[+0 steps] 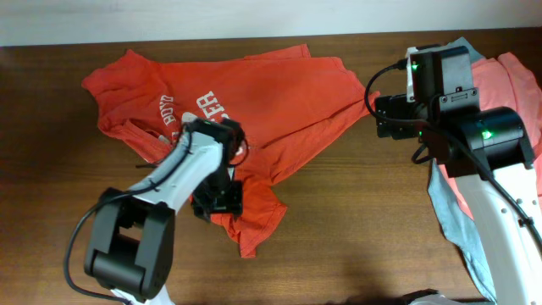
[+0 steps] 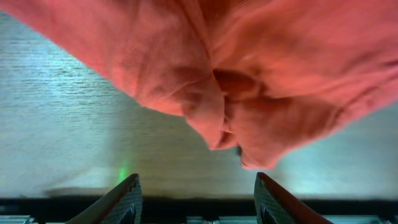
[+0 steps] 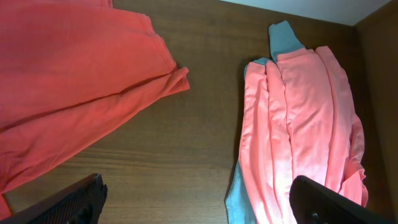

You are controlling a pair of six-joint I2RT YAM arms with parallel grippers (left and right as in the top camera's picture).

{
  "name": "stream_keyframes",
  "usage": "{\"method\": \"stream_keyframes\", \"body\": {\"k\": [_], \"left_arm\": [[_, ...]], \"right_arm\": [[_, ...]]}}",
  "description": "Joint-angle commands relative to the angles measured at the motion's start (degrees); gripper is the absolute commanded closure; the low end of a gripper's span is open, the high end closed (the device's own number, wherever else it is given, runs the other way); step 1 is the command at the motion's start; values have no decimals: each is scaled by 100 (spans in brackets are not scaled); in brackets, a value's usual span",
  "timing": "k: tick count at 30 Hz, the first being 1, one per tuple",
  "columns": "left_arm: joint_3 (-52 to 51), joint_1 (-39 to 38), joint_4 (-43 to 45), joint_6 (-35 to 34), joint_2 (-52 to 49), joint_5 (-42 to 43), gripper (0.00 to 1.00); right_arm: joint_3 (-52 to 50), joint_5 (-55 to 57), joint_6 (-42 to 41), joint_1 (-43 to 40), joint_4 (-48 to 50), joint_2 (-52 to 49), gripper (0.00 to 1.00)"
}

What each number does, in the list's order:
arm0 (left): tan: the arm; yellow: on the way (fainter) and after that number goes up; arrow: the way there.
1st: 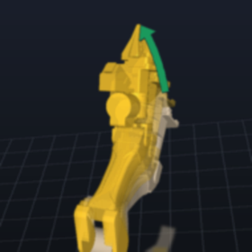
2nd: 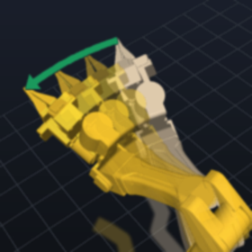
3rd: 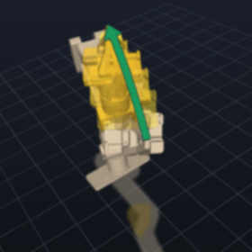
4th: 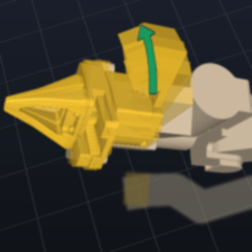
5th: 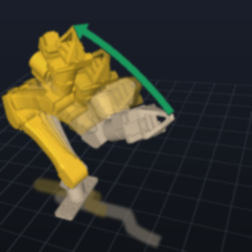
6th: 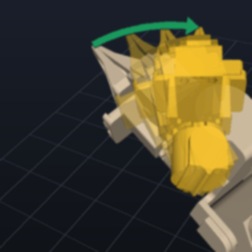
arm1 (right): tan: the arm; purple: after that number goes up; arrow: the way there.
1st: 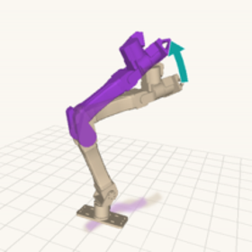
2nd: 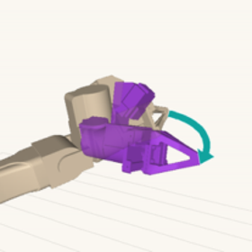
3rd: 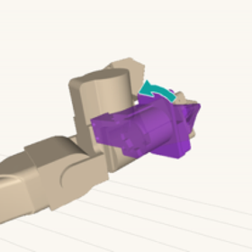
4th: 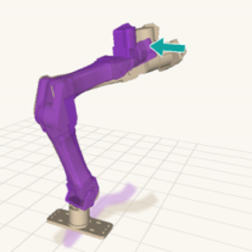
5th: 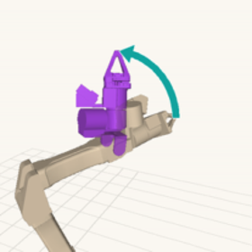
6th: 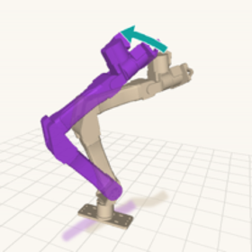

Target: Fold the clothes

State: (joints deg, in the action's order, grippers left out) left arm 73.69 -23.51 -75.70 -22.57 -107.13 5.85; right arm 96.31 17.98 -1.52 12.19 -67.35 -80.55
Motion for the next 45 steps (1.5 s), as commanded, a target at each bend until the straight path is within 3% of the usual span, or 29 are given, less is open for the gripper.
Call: {"method": "stream_keyframes", "body": {"k": [1,15,18,24,28,31,34,38,45], "left_arm": [[-39,-170,118,-651,74,-726,47],[-437,-238,1257,-702,68,-844,50],[-446,-238,1248,-702,-2,-820,62],[-448,-238,1200,-697,-173,-715,64],[-450,-238,1156,-697,-184,-715,77],[-450,-234,1054,-697,-184,-719,99],[-409,-131,868,-728,-168,-1207,100],[-323,629,601,-828,94,-1853,100],[-323,2691,933,-474,538,-1432,100]], "right_arm": [[44,70,-68,-37,-15,4,1],[44,70,-68,-37,-17,4,1],[44,70,-68,-37,-17,4,2],[44,70,-68,-37,-17,4,1],[44,70,-68,-37,-17,4,1],[44,70,-68,-37,-17,4,1],[44,70,-68,-37,-17,4,1],[44,70,-68,-37,-20,4,1],[39,68,-68,-37,-17,-2,1]]}}
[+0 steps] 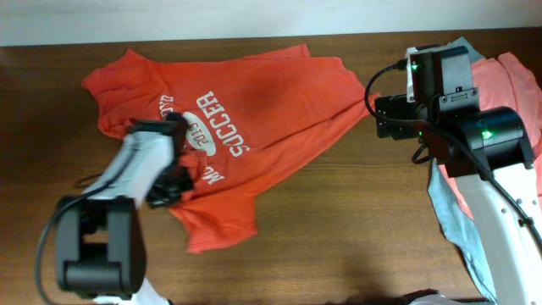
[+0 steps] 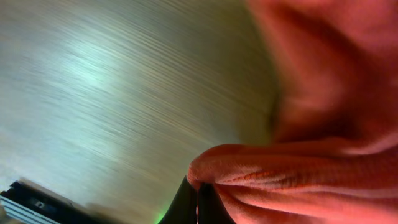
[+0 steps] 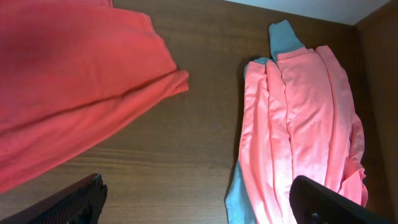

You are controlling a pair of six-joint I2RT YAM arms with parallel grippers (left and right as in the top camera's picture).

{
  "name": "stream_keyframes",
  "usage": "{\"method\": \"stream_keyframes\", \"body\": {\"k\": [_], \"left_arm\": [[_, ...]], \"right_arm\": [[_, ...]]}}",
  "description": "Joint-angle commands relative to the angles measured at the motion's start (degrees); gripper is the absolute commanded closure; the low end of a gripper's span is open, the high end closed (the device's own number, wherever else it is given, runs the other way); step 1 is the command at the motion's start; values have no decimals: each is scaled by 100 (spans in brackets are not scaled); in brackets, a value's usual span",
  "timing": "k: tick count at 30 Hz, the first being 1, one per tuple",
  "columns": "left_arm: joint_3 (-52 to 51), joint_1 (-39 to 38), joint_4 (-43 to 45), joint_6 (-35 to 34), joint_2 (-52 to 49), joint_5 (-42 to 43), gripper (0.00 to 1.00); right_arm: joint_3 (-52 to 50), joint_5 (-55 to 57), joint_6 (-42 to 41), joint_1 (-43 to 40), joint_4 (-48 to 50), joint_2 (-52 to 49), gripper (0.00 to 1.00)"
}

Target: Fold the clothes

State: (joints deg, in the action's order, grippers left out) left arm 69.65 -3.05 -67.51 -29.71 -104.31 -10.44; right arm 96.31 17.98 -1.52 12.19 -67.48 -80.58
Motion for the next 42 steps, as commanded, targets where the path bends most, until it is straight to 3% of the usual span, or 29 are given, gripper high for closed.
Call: {"method": "stream_keyframes", "body": {"k": [1,15,24,34,38,39,42], "left_arm": [[79,824,127,352,256,459,100],[-304,841,-144,496,254,793,94],[-1054,828,533,496,254,1331,91],[-1117,828,966,494,254,1473,91],[-1117,831,1178,496,254,1451,92],[-1117,831,1202,496,254,1405,100],[-1117,831,1224,501,256,1346,100]], "right_arm": [[39,70,-68,-37,-4,-13,1],[39,72,-66,-37,-151,-46,1],[39,72,-66,-37,-328,-46,1],[37,70,-66,-37,-326,-48,1],[35,70,-66,-37,-328,-46,1],[35,70,-66,-37,-328,-48,1],[35,70,-68,-37,-328,-48,1]]}}
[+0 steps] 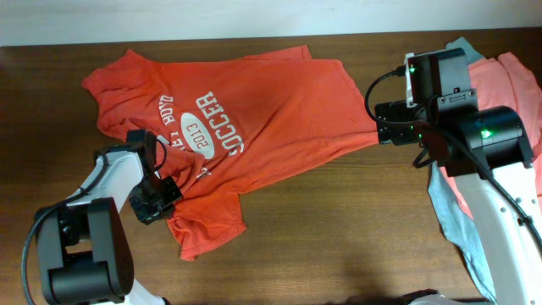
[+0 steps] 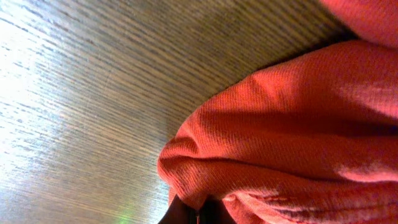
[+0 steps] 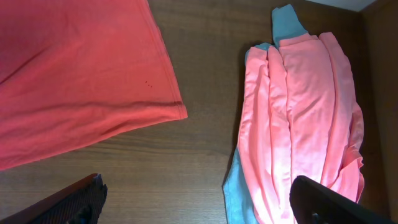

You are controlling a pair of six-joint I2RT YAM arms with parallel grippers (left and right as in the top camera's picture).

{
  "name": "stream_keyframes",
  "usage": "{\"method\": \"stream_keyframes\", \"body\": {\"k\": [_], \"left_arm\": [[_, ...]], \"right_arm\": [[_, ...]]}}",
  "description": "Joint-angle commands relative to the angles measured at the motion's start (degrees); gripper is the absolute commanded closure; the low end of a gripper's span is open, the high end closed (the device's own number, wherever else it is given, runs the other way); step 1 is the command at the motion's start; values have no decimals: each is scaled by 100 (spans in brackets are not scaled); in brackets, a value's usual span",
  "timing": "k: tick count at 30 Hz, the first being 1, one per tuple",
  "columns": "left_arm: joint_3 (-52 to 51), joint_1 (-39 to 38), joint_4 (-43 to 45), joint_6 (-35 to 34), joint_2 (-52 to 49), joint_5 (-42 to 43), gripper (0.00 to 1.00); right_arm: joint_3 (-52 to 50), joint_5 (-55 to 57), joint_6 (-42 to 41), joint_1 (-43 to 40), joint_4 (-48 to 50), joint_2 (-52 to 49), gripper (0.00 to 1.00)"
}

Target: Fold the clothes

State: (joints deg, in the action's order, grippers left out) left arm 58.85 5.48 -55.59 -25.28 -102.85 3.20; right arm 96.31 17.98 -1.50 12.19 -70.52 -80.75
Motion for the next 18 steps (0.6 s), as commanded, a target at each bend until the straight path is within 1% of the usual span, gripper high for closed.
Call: {"method": "stream_keyframes", "body": {"k": [1,4,7,11,13,15,18], "left_arm": [[-37,-22,31,57,111,-15,100],[-37,-22,2,142,256,-26,100],[-28,68,4,142,654,-282,100],[-20,485,109,302,1180,-450,100],[-20,986,225,313,1397,-446,100],[-20,1298,321,315,1414,-304,100],[-20,1445,396,446,1410,-103,100]], "right_arm": [[35,70,-68,-37,-24,-37,1],[35,20,-68,-37,-24,-175,1],[35,-109,-28,-52,-20,-542,1],[35,-203,-83,-284,83,-1191,1],[35,-699,-90,-586,232,-1670,1],[35,-1097,-44,-846,382,-2116,1],[35,-1158,26,-1060,544,-2671,1]]}}
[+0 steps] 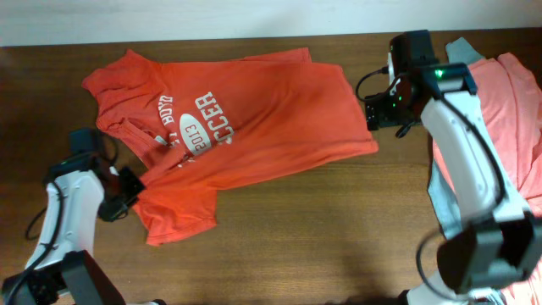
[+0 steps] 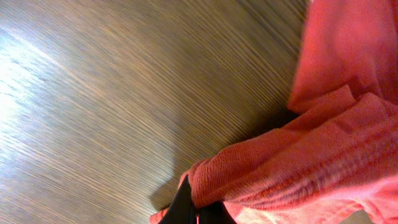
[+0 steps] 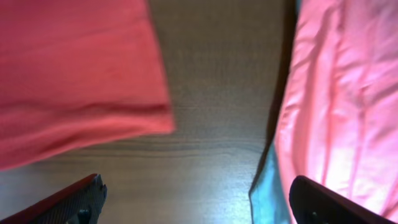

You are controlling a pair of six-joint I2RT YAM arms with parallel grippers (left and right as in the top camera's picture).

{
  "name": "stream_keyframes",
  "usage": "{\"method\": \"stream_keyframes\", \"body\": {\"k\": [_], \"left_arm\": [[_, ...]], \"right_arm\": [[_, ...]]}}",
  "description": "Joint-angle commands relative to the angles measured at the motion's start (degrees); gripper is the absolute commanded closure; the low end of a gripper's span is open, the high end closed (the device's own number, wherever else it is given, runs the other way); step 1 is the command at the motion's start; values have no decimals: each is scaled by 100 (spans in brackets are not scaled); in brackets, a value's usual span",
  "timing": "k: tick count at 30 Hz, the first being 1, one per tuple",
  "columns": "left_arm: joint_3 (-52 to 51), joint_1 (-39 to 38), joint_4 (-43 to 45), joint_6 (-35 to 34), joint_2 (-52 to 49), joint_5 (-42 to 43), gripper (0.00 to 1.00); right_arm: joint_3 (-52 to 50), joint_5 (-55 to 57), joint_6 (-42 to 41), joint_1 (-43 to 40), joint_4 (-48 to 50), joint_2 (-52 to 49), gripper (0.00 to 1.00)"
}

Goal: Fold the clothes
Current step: 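Grasp the shirt's right hem corner with the right gripper, then lift the shirt with both grippers, shake it out, lay it flat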

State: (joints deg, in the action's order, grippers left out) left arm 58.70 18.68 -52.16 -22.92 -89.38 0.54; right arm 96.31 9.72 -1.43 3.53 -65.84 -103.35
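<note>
A red-orange T-shirt (image 1: 254, 110) with white soccer lettering lies spread across the wooden table (image 1: 322, 229), its lower part bunched at the left. My left gripper (image 1: 121, 193) is shut on that bunched edge; in the left wrist view the pinched fold of red cloth (image 2: 261, 168) sits at the closed fingertips (image 2: 198, 211). My right gripper (image 1: 373, 114) hovers open above the bare wood by the shirt's right edge (image 3: 87, 99), its fingers (image 3: 81, 199) wide apart with nothing between them.
A pile of pink (image 1: 508, 102) and teal (image 1: 453, 212) clothes lies at the table's right side, seen also as pink cloth (image 3: 336, 93) in the right wrist view. The table's back edge meets a white wall (image 1: 212, 17).
My left gripper, still holding the shirt's edge, has moved further left, dragging the bunched lower part with it. My right gripper has moved up and lower toward the table by the shirt's right edge.
At first my left gripper was open over the shirt's crumpled lower part near the table's middle. Then it was shut on a fold and further left, the lettering uncovered. The shirt has spread out flatter as the gripper went left; the right stayed open throughout.
</note>
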Motion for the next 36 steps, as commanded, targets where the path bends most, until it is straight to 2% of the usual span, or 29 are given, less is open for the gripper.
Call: {"method": "stream_keyframes", "body": {"k": [1,5,12,18,25,28,30,32,33,34,36], "left_arm": [[-4,125,63,208,63,164,100],[-4,120,74,201,63,164,100],[-4,120,72,201,63,164,100],[-4,120,66,201,63,166,100],[-4,120,52,201,63,166,100],[-4,120,50,201,63,166,100],[-4,120,50,201,63,166,100],[-4,120,48,201,63,166,100],[-4,120,35,201,63,166,100],[-4,120,9,201,63,192,100],[-4,120,-44,214,66,461,100]], "right_arm": [[35,-372,33,-254,118,-603,1],[35,-1145,227,-317,70,-1314,1],[33,-1558,269,-317,-39,-2065,3],[-33,-2022,402,-317,-39,-2096,6],[-629,-2315,398,-317,304,-2100,12],[-763,-2457,398,-317,396,-2100,28],[-763,-2455,400,-317,446,-2100,47],[-763,-2455,400,-317,490,-2100,69],[-763,-2452,400,-317,503,-2100,87],[-750,-2450,400,-317,485,-2094,95],[-688,-2406,400,-326,345,-2013,96]]}}
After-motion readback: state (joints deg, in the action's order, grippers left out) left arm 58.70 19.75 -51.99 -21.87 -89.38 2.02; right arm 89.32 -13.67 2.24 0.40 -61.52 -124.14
